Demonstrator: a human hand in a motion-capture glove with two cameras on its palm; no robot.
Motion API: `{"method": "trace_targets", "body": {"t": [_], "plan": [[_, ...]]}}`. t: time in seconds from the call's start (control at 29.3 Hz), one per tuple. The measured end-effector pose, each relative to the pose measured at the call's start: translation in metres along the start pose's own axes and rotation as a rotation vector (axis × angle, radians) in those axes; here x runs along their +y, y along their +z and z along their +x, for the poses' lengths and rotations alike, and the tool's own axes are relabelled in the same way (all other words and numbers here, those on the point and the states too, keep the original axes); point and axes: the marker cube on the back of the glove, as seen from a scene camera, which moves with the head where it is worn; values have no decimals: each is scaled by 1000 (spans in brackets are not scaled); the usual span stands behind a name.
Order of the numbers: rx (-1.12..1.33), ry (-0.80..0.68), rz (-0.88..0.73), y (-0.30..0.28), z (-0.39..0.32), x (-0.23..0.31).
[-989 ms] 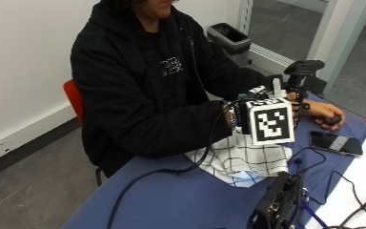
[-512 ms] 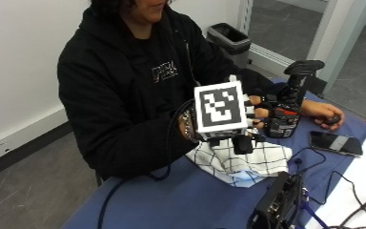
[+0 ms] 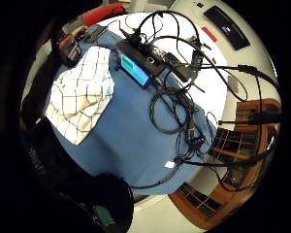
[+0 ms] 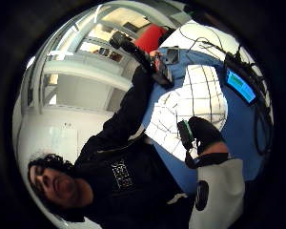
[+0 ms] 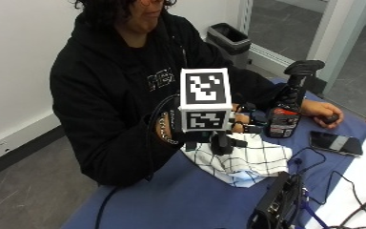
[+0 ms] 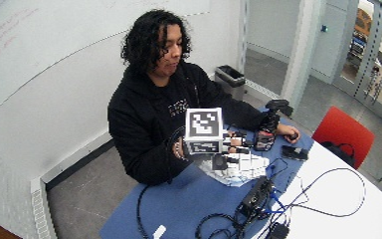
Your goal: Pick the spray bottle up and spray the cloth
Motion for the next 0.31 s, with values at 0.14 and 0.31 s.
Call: {"method": "trace_targets", "body": {"t": [0.14, 0.31], "plan": [[37, 15, 8, -2, -5, -7], [47, 45, 63, -7, -10, -22]]}}
